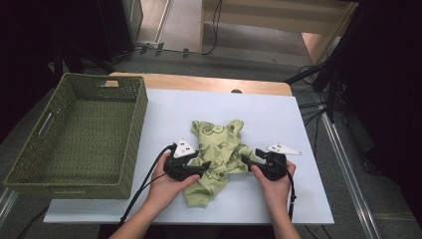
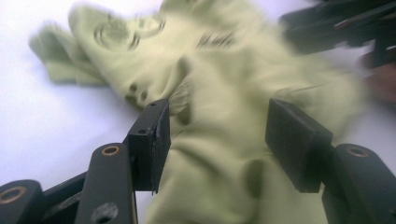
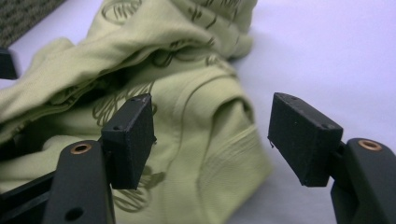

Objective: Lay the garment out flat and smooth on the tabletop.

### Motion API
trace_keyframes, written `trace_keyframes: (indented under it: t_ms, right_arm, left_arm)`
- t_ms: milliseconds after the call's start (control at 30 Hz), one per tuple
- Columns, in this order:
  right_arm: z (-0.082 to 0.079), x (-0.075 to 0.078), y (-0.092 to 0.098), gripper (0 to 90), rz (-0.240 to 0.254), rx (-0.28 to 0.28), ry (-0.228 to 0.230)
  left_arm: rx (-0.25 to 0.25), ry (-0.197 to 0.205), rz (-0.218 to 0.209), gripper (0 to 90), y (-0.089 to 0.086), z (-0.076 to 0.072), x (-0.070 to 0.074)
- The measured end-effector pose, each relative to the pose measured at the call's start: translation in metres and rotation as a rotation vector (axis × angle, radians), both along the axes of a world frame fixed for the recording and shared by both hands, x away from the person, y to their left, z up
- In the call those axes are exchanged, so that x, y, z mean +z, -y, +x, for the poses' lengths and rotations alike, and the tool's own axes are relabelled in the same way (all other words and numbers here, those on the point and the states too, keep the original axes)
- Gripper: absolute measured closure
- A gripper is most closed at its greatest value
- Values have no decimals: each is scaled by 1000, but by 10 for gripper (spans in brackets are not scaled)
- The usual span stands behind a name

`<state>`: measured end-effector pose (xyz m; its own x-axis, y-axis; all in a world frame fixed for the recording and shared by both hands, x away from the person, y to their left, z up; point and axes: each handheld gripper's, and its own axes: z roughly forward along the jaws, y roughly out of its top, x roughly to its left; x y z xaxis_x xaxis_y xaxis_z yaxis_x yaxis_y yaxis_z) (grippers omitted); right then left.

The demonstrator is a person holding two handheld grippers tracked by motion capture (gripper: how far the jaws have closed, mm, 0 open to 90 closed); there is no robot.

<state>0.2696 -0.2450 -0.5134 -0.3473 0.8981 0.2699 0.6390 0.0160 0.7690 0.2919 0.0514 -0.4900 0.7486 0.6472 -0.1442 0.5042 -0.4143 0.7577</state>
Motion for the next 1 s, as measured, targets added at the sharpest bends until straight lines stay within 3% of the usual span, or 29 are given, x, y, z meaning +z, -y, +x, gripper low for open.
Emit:
trace_keyframes:
  t_ms: [100,167,233,333,433,500,667,833,900,1000]
  right_arm:
    - [1,-6,-8,331,-26,16,-37]
    - [2,-8,-12,427,-87,4,-54]
    - [3,-8,-13,541,-103,6,-65]
    - [5,-8,-13,649,-103,11,-69]
    - [10,-7,-12,728,-70,36,-67]
    - [15,-6,-12,748,-60,48,-69]
    - [27,-4,-19,764,-83,99,-44]
    - [32,1,-37,759,-132,202,20]
    - [32,2,-39,697,-131,219,33]
    - [29,5,-30,514,-78,188,31]
  left_arm:
    - [-15,-32,46,425,5,1,-11]
    - [-39,-46,72,509,7,0,-15]
    - [-49,-19,87,606,9,-4,-19]
    - [-78,-56,74,766,6,-6,-16]
    - [-118,-43,84,797,9,-14,-16]
    - [-160,-61,75,801,13,-22,-15]
    - [-235,-63,51,803,29,-46,-15]
    - [-283,-49,25,795,49,-63,-13]
    - [-277,-54,5,756,48,-62,-11]
    - [-258,-38,-34,592,36,-57,-1]
